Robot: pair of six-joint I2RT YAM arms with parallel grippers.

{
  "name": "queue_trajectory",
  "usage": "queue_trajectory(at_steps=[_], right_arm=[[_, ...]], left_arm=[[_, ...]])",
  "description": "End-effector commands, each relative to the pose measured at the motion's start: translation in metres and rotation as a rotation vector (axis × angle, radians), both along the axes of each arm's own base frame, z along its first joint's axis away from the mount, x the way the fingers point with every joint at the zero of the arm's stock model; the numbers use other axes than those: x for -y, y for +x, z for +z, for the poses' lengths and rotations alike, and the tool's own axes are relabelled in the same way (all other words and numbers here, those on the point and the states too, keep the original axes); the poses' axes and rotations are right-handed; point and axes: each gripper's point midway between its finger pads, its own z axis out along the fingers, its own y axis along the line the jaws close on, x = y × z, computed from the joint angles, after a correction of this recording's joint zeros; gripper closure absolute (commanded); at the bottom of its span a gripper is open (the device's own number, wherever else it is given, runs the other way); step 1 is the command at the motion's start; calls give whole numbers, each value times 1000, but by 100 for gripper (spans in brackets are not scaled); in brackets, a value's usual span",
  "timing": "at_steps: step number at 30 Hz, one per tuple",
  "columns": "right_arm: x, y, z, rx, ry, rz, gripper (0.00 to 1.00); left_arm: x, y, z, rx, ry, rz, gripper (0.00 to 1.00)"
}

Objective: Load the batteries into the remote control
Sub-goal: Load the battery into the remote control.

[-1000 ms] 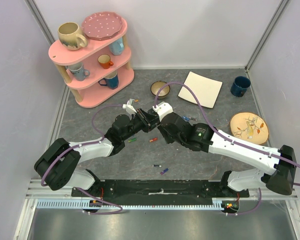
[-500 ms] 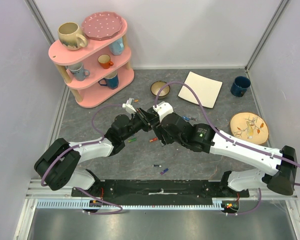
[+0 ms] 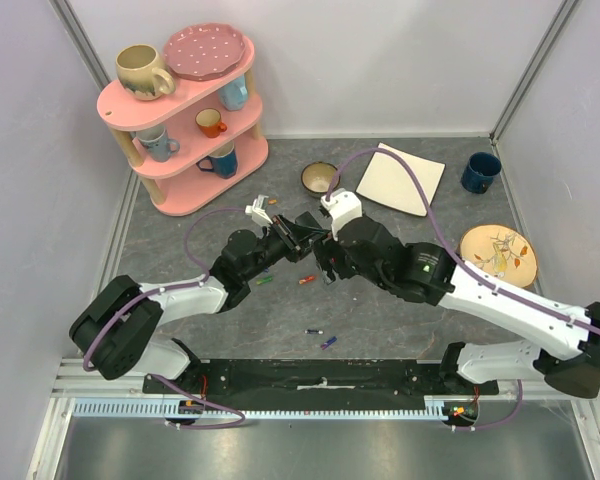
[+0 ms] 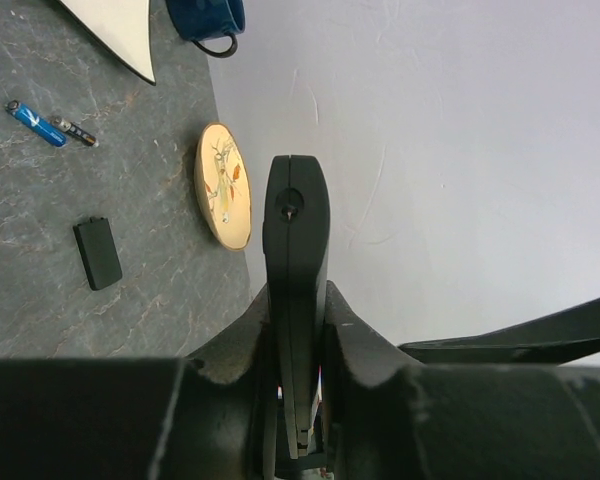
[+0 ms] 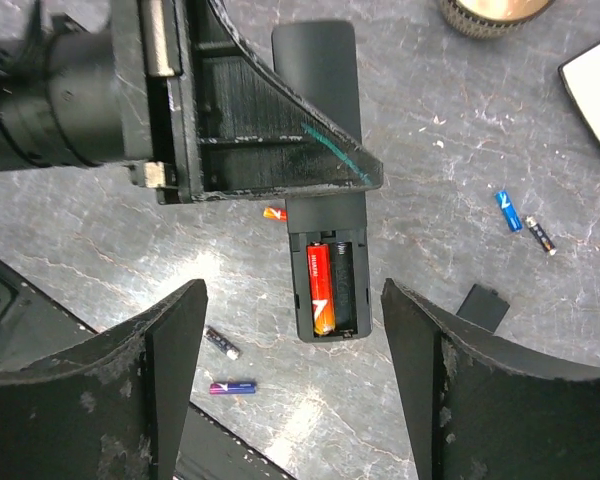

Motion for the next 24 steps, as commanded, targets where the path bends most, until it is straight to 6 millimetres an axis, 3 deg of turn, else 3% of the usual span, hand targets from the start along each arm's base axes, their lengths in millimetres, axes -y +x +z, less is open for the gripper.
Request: queue_trajectory(at_steps=[1, 5, 6, 7, 8, 9, 10, 11, 12, 14, 15, 16, 24], right_arm=[[6, 2, 45, 61, 102, -30, 21], [29, 9, 57, 95, 176, -132, 19], [37, 13, 44, 72, 182, -152, 18], [34, 16, 48, 73, 251, -146, 18], [37, 12, 55, 58, 344, -128, 18], [36, 10, 35, -9, 378, -85, 18], [29, 10, 44, -3, 460, -49, 18], [30, 7, 48, -10, 510, -31, 17], [28, 5, 37, -52, 532, -23, 17], [21, 1, 41, -66, 590, 21, 17], [20, -1, 34, -95, 606, 21, 17], [16, -3, 38, -98, 635, 48, 17], [19, -7, 10, -168, 642, 64, 19]], left_arm=[[3, -1, 11, 35, -49, -14, 98], [0, -7, 14, 62, -77, -27, 98], [0, -9, 14, 74, -90, -37, 98], [-4, -13, 30, 140, -145, -47, 98], [-4, -22, 31, 151, -168, -98, 98], [-3, -25, 30, 164, -192, -123, 98], [-6, -26, 35, 187, -223, -140, 98], [-8, -43, 56, 258, -307, -213, 98], [-8, -46, 57, 266, -332, -240, 98], [-1, -49, 51, 254, -326, -310, 98], [0, -50, 51, 262, -322, -317, 98], [-1, -53, 54, 275, -322, -316, 98], [-8, -65, 74, 397, -316, -329, 98]])
